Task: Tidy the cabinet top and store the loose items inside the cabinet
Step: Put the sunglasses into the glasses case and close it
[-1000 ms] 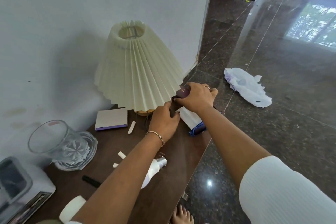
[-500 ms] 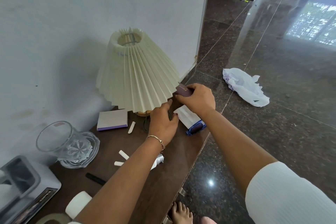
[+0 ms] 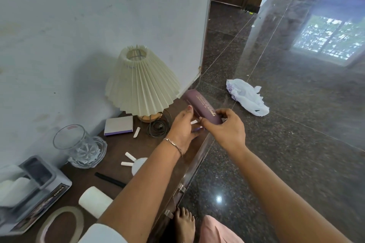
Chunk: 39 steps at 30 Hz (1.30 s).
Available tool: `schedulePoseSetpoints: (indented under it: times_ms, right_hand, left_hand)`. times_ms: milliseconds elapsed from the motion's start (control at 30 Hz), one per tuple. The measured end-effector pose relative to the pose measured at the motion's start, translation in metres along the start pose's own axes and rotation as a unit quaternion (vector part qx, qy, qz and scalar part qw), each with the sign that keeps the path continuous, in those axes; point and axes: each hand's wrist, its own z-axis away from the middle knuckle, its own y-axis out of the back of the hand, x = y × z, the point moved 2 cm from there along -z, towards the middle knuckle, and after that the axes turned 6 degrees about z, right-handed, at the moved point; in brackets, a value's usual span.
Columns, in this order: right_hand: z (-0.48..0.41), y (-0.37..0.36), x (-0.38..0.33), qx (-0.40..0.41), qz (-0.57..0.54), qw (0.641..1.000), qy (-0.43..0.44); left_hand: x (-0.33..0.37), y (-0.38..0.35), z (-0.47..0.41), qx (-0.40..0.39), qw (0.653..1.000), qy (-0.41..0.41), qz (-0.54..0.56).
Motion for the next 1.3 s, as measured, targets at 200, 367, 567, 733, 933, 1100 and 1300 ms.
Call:
schedulePoseSetpoints:
  times_ms: [200,367,567,733,933,1100,1300]
  right_hand:
    - [0.034,-0.003,-0.001,-0.082,-0.142,0.985,-0.053]
    - [0.057,-0.016,-0.007,-0.083,-0.247,0.958,-0.117]
    - [0.079,-0.036,-0.022,-0.106,-0.314,0.936,-0.120]
    - [0.087,-0.047,-0.022,-0.097,-0.331,0.929,-0.133]
    - [0.093,-0.050,-0.022,-0.184,-0.461,0.859,-0.120]
    - [0.098,-0.053,-0.022,-0.254,-0.481,0.827,-0.140]
    - [0.102,-0.060,-0.020,-0.249,-0.441,0.854,-0.115]
  left_hand:
    - [-0.015,0.003,0.028,-0.006,0.998,0.042,0.036]
    - [-0.015,0.021,0.043,0.022,0.998,0.038,0.045]
    - [-0.008,0.033,0.052,0.096,0.983,-0.032,-0.151]
    - [0.001,0.045,0.053,0.165,0.898,-0.135,-0.385]
    - [0.009,0.052,0.061,0.163,0.869,-0.148,-0.444]
    - [0.009,0.051,0.063,0.113,0.846,-0.110,-0.509]
    - [0.010,0.046,0.061,0.118,0.721,-0.127,-0.670]
